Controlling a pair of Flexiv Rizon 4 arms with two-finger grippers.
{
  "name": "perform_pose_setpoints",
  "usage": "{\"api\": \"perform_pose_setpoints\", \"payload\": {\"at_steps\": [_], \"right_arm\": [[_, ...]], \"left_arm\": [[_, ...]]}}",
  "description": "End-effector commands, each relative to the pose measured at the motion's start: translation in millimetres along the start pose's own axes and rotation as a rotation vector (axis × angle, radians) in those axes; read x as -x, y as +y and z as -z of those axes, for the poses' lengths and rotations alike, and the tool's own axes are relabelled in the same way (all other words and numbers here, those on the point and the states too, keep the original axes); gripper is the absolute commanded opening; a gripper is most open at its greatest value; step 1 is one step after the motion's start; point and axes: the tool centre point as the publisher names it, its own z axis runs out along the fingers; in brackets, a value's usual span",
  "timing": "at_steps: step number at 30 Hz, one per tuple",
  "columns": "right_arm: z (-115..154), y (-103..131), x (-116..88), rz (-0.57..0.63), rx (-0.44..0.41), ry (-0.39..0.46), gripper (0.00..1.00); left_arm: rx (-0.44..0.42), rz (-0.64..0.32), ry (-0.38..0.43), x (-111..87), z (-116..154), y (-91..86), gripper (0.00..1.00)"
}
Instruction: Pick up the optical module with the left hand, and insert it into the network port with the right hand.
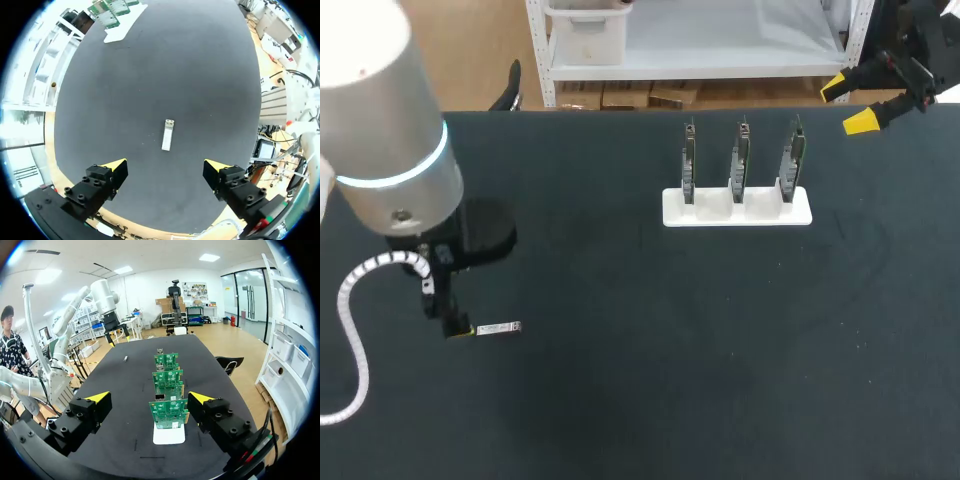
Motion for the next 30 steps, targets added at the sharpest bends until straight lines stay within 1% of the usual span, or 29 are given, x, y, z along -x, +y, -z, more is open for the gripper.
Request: {"api": "perform_pose_setpoints", "payload": {"at_steps": [1,5,6,12,19,25,30], "right_arm": [[-1,2,0,0.002,-0.005,0.0,1.0],[-1,2,0,0.002,-0.005,0.0,1.0],[-1,2,0,0.002,-0.005,0.0,1.0],[-1,2,0,0.002,-0.005,0.0,1.0],[-1,2,0,0.002,-0.005,0.0,1.0],[-1,2,0,0.002,-0.005,0.0,1.0],[-1,2,0,0.002,-0.005,0.0,1.0]], "left_arm": [[-0.007,-0.005,-0.048,-3.7,-10,0.4,1.0],[-0.047,-0.002,-0.013,-6.0,-22,0.7,1.0],[-0.06,-0.003,0.012,-6.4,-27,1.2,1.0],[-0.109,0.013,0.042,-4.2,-39,3.3,1.0],[-0.133,0.015,0.038,1.0,-45,1.2,1.0],[-0.141,0.032,0.027,3.7,-49,-5.9,1.0],[-0.138,0.02,0.022,6.2,-55,-12.0,1.0]]}}
